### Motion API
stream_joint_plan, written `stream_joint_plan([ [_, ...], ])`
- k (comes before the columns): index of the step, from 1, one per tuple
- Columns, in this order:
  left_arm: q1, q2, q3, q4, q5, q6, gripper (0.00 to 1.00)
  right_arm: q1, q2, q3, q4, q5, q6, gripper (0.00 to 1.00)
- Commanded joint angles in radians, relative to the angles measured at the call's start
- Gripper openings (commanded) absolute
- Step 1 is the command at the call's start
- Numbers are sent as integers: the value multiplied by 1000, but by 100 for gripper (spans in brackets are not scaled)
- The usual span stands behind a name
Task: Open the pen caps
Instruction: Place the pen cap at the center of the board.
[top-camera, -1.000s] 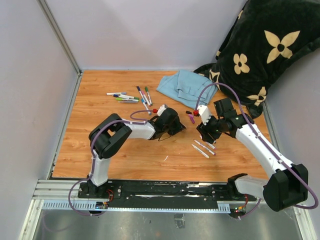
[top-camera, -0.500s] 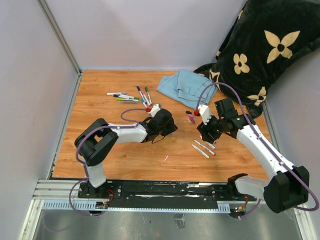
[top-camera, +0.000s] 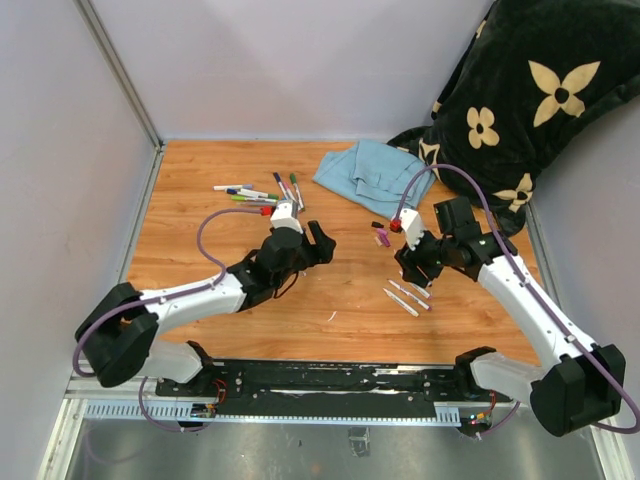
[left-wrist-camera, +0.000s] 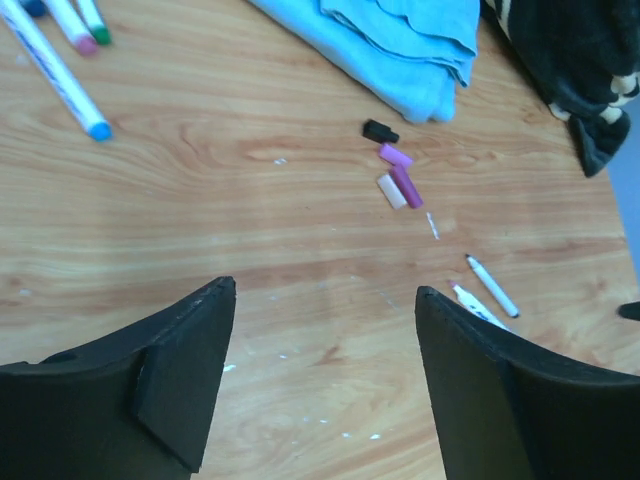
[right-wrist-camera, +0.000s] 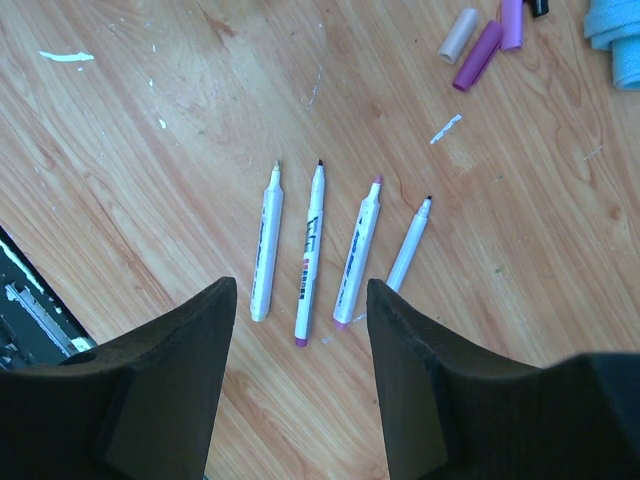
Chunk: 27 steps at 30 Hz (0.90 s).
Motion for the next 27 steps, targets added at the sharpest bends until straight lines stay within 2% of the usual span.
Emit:
stream_joint_plan([
  [1, 21, -111, -65, 39, -104, 150, 80, -25, -55, 2, -3, -60, -29, 56],
  [5, 97, -185, -109, 20, -62, 183, 87, -25, -88, 17, 3, -104, -41, 56],
  [11, 193, -198, -104, -47, -38, 253, 88, -25, -99, 115, 29, -197, -49, 60],
  [15, 214, -134, -64, -87, -69, 276, 93, -25, -47, 199, 31, -263, -53, 65],
  [18, 249, -59, -13, -111, -28, 277, 93, -25, 7, 219, 50, -313, -12, 66],
  [27, 303, 149, 158, -191, 69, 285, 93, -36, 40, 90, 130, -341, -3, 68],
])
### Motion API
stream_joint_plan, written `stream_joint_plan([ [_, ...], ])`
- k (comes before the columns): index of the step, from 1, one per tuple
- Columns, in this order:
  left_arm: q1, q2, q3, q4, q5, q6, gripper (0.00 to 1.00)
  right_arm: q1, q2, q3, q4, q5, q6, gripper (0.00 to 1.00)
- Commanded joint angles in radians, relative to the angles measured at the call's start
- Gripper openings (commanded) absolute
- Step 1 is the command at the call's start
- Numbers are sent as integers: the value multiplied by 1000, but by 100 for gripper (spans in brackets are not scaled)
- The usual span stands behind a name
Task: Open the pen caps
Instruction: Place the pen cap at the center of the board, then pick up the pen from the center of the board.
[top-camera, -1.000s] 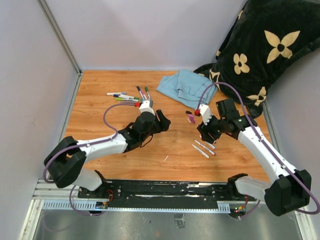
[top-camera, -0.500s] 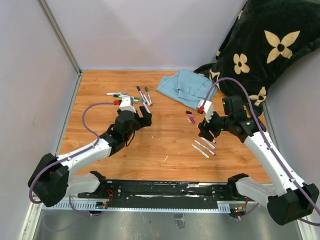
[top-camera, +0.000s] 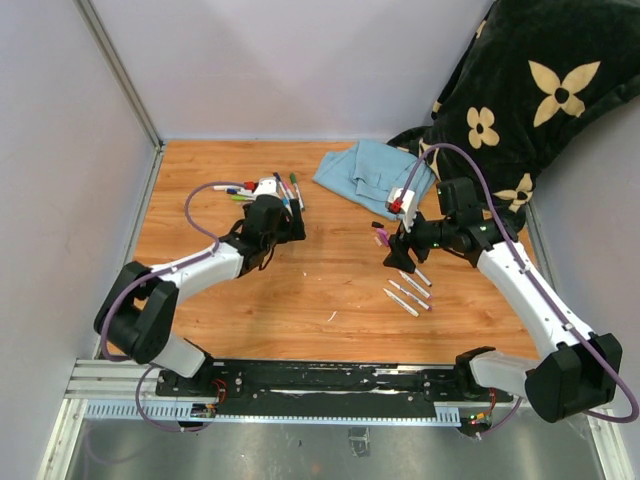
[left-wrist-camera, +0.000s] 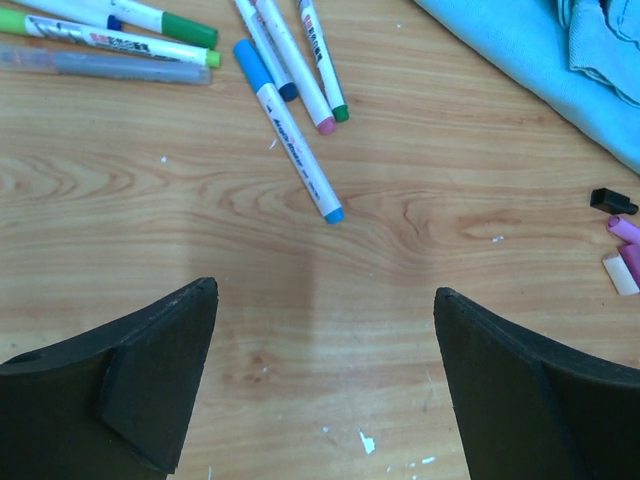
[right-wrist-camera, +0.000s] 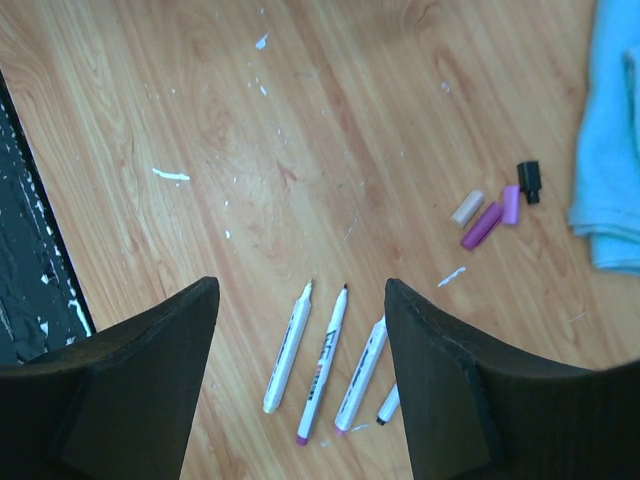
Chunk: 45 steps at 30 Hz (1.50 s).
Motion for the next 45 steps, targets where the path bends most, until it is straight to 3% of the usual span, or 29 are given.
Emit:
stream_joint_plan([
  [1, 17, 75, 79, -37, 45, 22, 94, -29, -22, -61, 58, -46, 21, 69],
  [11, 57, 189, 185, -90, 132, 18, 98, -41, -36, -82, 63, -10, 2, 69],
  [21, 59, 257, 304, -223, -19, 73, 98, -48, -42, -86, 63, -7, -4, 69],
  [33, 59, 357, 435, -298, -54, 130, 96, -48, -40, -88, 65, -5, -6, 69],
  [43, 64, 462, 552, -356, -112, 133, 85, -47, -37, -94, 68, -7, -6, 69],
  [45, 65, 481, 572, -360, -107, 131, 75, -48, -38, -95, 68, -7, -6, 69],
])
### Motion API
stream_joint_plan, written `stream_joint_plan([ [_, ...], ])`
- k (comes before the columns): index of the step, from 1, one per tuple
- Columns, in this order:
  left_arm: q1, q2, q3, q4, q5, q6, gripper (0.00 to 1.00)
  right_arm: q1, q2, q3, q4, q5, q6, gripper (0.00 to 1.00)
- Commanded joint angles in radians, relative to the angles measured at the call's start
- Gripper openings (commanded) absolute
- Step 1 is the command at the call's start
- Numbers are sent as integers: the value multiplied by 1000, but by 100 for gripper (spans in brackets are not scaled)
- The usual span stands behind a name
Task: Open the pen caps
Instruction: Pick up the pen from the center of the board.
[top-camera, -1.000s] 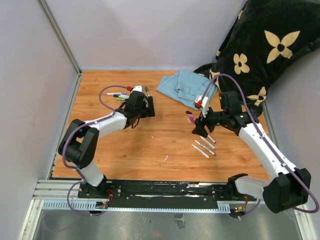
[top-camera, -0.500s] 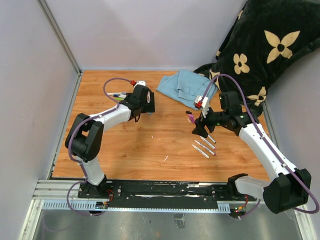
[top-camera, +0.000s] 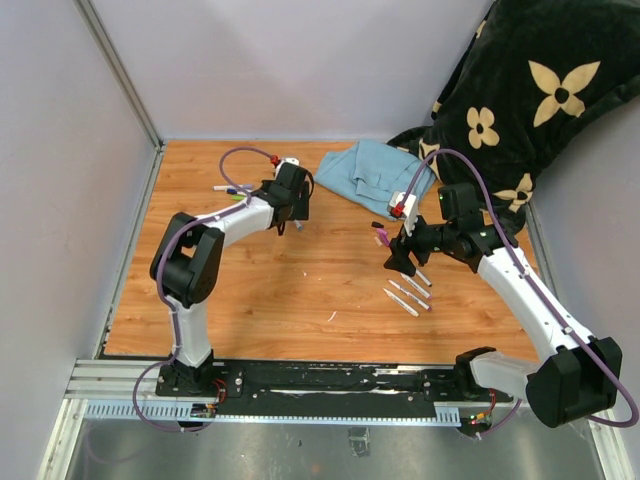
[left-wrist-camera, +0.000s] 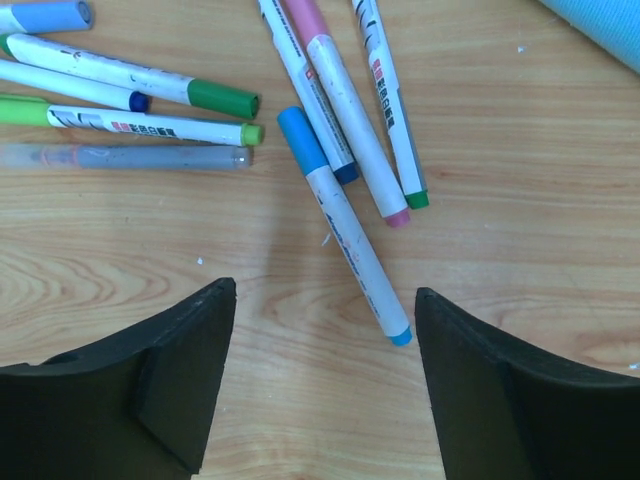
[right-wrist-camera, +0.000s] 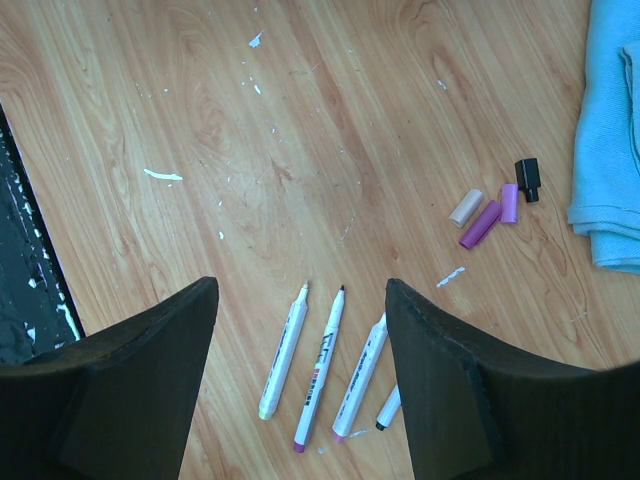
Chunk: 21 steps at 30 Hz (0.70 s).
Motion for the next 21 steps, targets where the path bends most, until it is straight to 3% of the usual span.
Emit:
stream_joint_plan([
  [1, 11, 44, 67, -29, -28, 5, 70, -27, -12, -10, 8, 6, -10, 69],
  [5, 13, 89, 110, -41, -10, 0, 58, -27, -12, -10, 8, 9, -12, 69],
  [13, 20, 162, 161, -66, 6, 2, 48, -30, -12, -9, 8, 15, -14, 69],
  [16, 22, 165, 151, -63, 16, 1, 34, -29, -12, -11, 8, 15, -16, 69],
  [21, 22, 142, 105, -58, 52, -10, 20, -31, -12, -12, 7, 17, -16, 69],
])
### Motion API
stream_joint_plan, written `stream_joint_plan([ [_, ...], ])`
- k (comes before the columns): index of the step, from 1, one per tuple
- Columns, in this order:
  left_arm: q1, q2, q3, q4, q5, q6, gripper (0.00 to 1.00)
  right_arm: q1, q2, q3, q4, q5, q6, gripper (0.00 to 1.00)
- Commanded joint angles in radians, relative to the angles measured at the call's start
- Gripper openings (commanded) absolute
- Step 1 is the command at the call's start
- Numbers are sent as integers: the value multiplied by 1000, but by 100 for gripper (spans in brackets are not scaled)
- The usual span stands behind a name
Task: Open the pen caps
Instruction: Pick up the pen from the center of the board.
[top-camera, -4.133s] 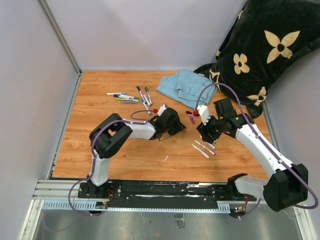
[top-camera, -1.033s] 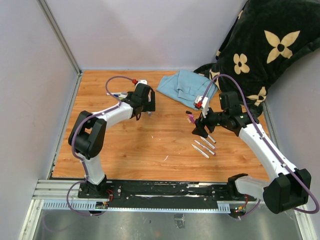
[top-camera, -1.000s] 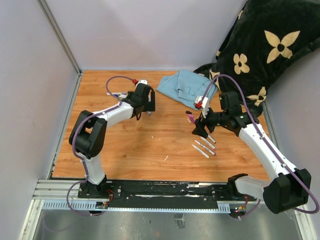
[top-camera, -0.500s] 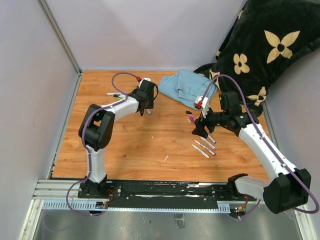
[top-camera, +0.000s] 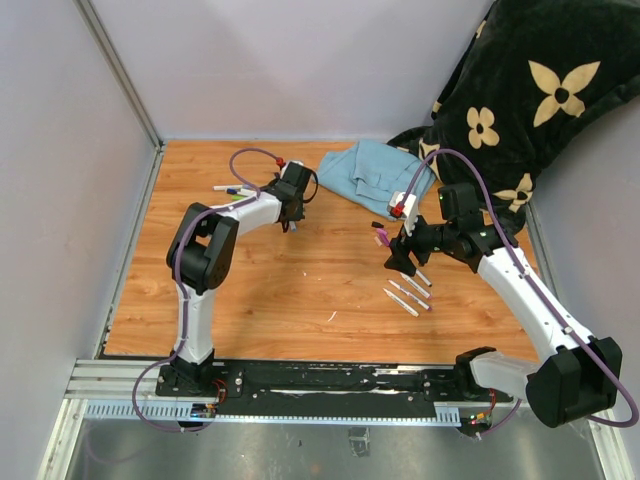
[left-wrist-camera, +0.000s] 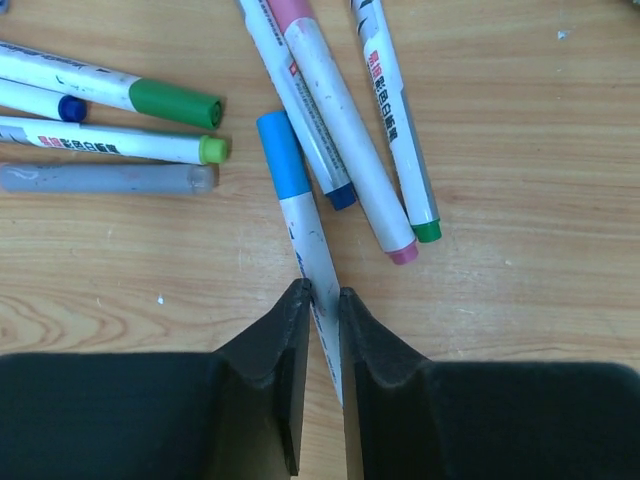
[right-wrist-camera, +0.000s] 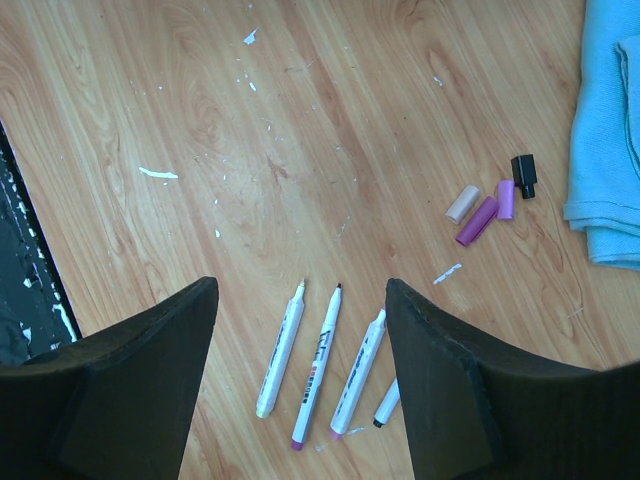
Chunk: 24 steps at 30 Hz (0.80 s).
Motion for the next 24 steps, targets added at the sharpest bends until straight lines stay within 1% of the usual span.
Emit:
stream_joint_plan([
  [1, 8, -31, -43, 8, 35, -11, 19, -31, -12, -12, 7, 7, -15, 69],
  [10, 8, -179, -275, 40, 61, -30, 18, -35, -13, -11, 7, 2, -14, 70],
  [16, -6, -334, -439, 42, 127, -52, 18, -36, -15, -12, 7, 0, -13, 70],
  [18, -18, -375, -473, 23, 141, -54, 20, -35, -15, -12, 7, -1, -13, 70],
  [20, -25, -396, -484, -8, 141, -45, 25, -35, -14, -12, 8, -4, -13, 70],
  [23, -24, -382, -461, -51, 99, -23, 35, -36, -12, -12, 7, -7, -11, 70],
  [24, -24, -368, -447, -64, 85, -13, 36, -36, -14, -11, 7, -7, -12, 69],
])
